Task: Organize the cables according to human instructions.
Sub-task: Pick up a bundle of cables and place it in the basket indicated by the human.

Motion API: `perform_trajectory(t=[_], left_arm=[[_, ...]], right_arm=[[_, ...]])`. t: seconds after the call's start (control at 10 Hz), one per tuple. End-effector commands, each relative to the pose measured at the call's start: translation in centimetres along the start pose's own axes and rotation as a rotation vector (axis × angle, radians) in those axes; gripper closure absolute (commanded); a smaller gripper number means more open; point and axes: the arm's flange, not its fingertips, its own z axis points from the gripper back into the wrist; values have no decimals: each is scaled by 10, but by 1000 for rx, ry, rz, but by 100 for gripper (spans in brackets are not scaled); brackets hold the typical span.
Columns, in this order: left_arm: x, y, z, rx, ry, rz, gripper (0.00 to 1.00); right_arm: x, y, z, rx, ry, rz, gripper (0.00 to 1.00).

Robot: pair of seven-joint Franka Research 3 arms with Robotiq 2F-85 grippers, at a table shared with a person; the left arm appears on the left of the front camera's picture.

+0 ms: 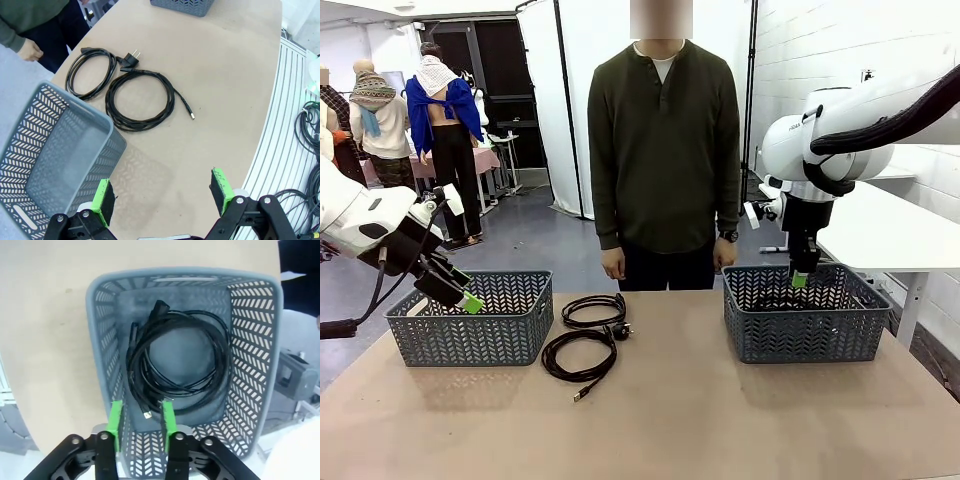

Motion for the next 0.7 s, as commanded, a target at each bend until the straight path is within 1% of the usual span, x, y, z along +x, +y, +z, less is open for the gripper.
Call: perform_trajectory(t=[0.0,0.2,0.6], left_arm=[[-4,3,-1,-16,-13,-14,0],[-4,3,-1,-16,-13,-14,0],[-4,3,-1,-16,-13,-14,0]], right_arm=[[-2,-9,1,0,-40,28,0],[-1,-10,5,10,-47,19,0],[-2,-9,12,31,-31,2,0]])
